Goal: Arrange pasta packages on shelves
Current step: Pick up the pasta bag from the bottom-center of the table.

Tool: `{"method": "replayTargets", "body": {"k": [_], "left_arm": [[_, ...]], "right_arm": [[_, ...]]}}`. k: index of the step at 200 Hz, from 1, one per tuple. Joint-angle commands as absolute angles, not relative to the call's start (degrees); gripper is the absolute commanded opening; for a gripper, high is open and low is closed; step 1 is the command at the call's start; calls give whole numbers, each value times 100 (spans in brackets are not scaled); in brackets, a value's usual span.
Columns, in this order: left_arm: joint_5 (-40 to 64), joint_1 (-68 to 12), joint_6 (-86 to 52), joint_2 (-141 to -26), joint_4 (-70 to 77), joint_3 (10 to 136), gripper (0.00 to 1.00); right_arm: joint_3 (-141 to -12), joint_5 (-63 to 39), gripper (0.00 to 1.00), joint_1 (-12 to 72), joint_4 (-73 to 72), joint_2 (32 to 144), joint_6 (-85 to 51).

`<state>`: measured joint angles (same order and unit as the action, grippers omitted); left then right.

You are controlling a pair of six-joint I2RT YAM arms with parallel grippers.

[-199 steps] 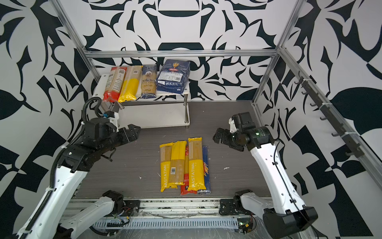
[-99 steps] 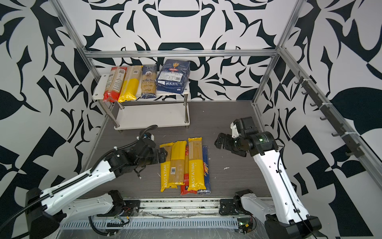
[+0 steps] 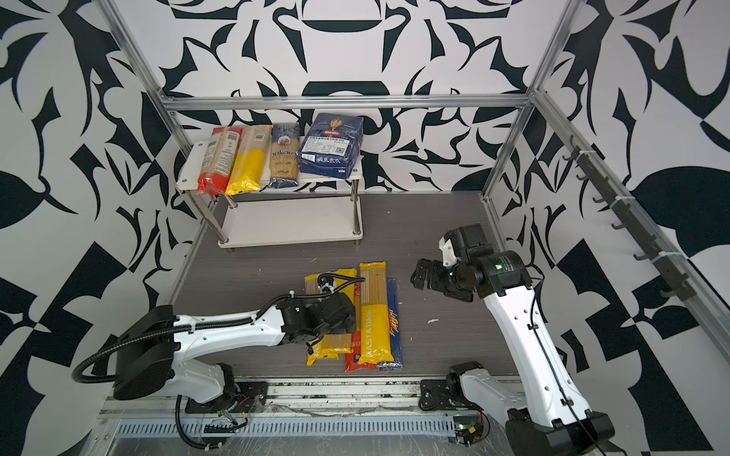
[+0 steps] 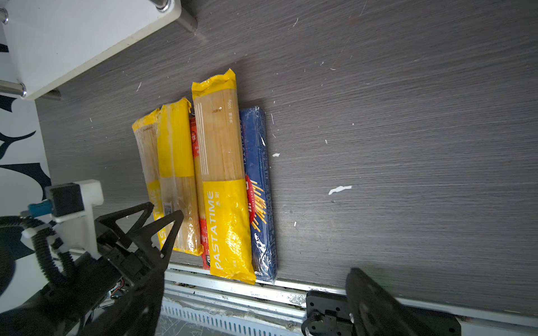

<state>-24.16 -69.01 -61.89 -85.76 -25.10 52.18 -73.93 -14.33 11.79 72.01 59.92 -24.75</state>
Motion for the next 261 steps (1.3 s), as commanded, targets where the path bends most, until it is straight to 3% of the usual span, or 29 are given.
{"method": "replayTargets", "body": {"k": [1,158,210,261], "left_arm": [[-2721,-6960,-6489,-8718,-2441,5399,99],[-2464,-7175,-7337,-9878,-2262,4817,100],[-2312,-7175,-7677,-10012,-2467,4556,77],[-2366,-7174,-7833,-10134,-3207,4640,67]], "right_arm": [[-7613,-1384,100,1160,7354,5821,-2289],[-7387,-1441,100,1160,7422,5650,-2338],[-7444,-1476,100,1160,7385,5730,-2369],[-7501,-1485,100,1161,7325,5792,-2380]]}}
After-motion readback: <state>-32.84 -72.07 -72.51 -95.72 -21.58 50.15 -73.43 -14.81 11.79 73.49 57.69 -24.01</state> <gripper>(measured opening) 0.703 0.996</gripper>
